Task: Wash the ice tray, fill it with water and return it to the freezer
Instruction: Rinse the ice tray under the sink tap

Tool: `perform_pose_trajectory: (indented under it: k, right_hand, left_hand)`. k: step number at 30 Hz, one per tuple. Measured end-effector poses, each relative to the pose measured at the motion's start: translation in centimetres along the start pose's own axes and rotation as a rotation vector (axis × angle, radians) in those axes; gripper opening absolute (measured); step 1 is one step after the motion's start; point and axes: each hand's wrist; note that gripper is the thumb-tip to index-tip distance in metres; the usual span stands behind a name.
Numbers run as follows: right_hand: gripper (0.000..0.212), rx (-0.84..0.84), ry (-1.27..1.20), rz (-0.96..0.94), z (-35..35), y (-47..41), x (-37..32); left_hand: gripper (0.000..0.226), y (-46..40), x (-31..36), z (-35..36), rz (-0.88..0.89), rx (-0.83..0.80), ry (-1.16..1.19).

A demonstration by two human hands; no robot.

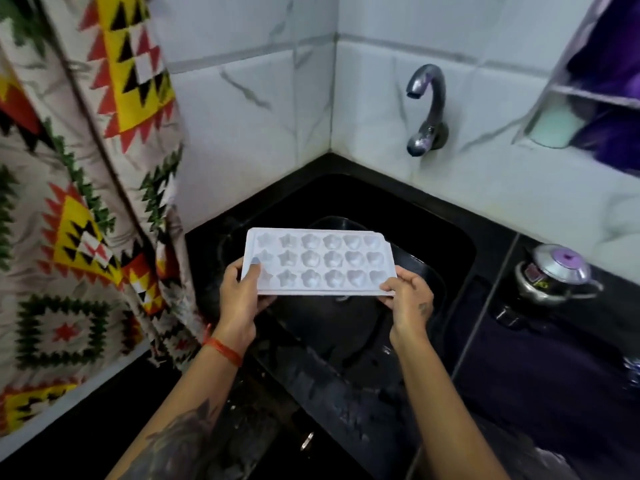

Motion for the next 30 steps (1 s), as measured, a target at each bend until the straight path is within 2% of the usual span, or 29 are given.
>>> perform_pose_trajectory:
  k: [3, 6, 10, 14, 21, 23, 26, 30]
  right_hand:
    - [0.031, 0.048, 0.010, 0.007, -0.8, -1.8, -0.8]
    - [0.031, 0.090, 0.011, 0.010, -1.9, -3.2, -1.3]
    - [0.028, 0.098, 0.029, -0.012, -2.7, -4.9, -1.4]
    - [0.025, 0.127, 0.165, 0.005, -2.5, -6.9, -2.1]
    - [0.028, 0.250, 0.272, -0.191, 0.4, -12.3, -7.6]
    - [0.034, 0.240, 0.329, -0.246, 2.0, -14.0, -9.7]
    - [0.055, 0.203, 0.534, -0.341, 4.9, -16.8, -12.6]
    - [0.077, 0.155, 0.760, -0.369, 7.7, -21.0, -15.6]
  left_hand:
    - [0.031, -1.0, -0.6, 2.5, -0.065, -0.054, 0.016]
    - [0.024, -2.1, -1.2, 4.5, -0.150, -0.062, 0.043]
    - [0.023, -3.6, -1.3, 6.7, -0.151, -0.076, 0.035]
    - [0.018, -5.4, -0.8, 8.4, -0.145, -0.078, 0.033]
    - [0.024, -8.3, -0.3, 10.5, -0.181, -0.131, 0.023]
    - [0.026, -9.1, -0.4, 10.6, -0.189, -0.135, 0.018]
    - [0.025, -10.5, -0.2, 10.4, -0.181, -0.145, 0.008]
    - [0.027, -12.1, 0.1, 10.0, -0.176, -0.143, 0.009]
Point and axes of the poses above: each hand's wrist, its own y-axis away from the middle knuckle, its own z-axis out of the palm, x = y × z, and after that the axes turned 11 degrees about y, right-handed
